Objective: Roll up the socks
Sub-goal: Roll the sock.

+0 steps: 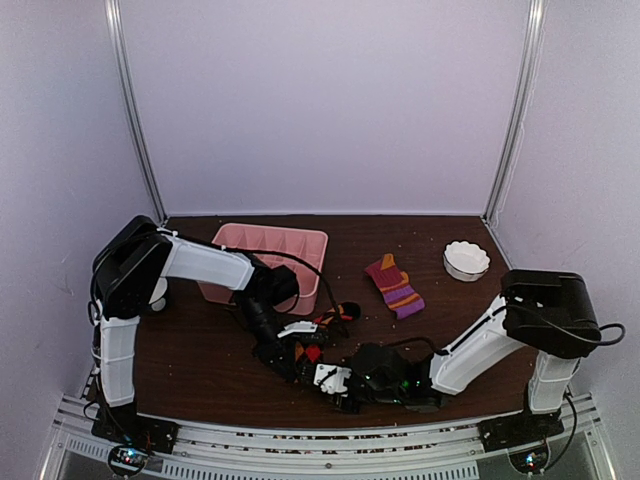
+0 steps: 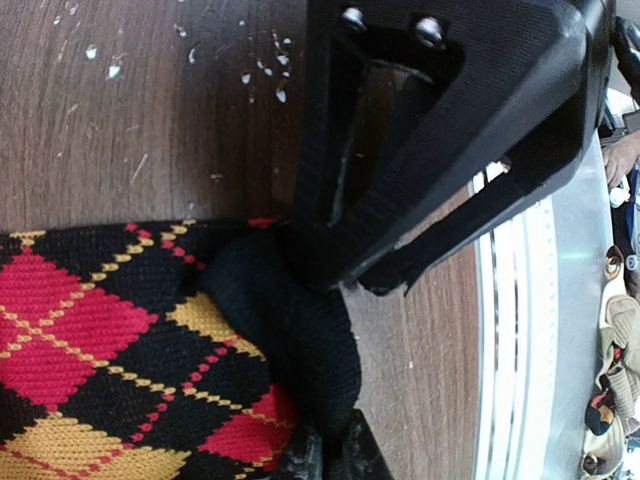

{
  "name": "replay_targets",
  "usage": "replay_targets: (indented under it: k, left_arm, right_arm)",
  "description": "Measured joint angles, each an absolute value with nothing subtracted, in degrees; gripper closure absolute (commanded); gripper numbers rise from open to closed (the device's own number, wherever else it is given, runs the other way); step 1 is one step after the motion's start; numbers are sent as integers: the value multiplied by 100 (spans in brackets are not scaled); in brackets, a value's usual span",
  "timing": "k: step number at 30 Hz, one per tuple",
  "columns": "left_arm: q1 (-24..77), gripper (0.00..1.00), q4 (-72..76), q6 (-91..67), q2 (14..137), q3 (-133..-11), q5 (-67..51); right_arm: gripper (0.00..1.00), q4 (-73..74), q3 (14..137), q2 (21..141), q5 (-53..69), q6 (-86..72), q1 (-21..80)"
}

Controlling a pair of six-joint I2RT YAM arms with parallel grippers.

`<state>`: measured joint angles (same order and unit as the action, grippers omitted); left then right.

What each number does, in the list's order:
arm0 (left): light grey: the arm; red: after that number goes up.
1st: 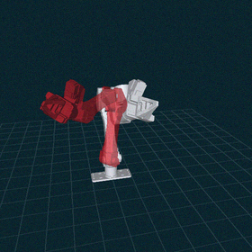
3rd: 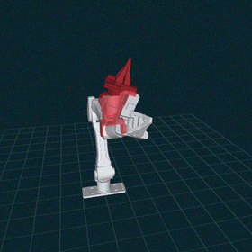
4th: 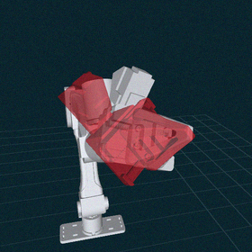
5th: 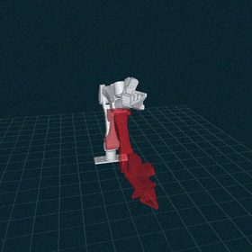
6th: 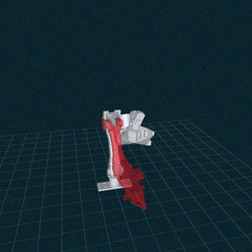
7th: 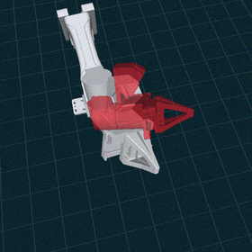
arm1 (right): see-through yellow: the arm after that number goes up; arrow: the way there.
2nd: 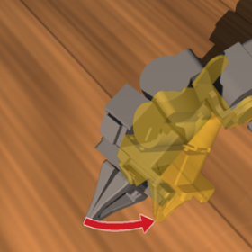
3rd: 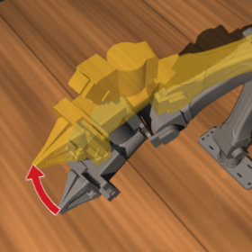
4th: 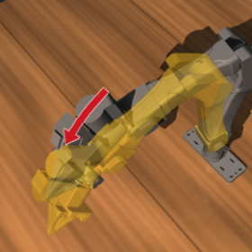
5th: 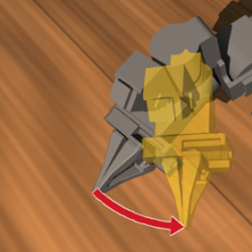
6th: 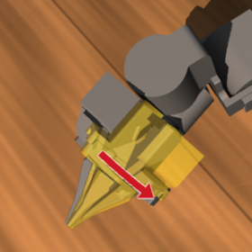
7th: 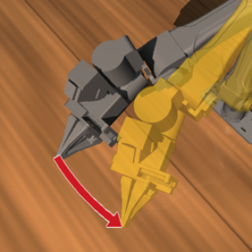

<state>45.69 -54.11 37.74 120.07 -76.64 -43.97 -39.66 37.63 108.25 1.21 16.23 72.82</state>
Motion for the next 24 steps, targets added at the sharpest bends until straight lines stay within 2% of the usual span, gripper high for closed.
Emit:
replay_targets:
  k: [24]
  left_arm:
    - [4569,93,-5607,3955,12009,-7749,-4438]
  right_arm:
    - [71,-3382,4143,10825,113,2386,7220]
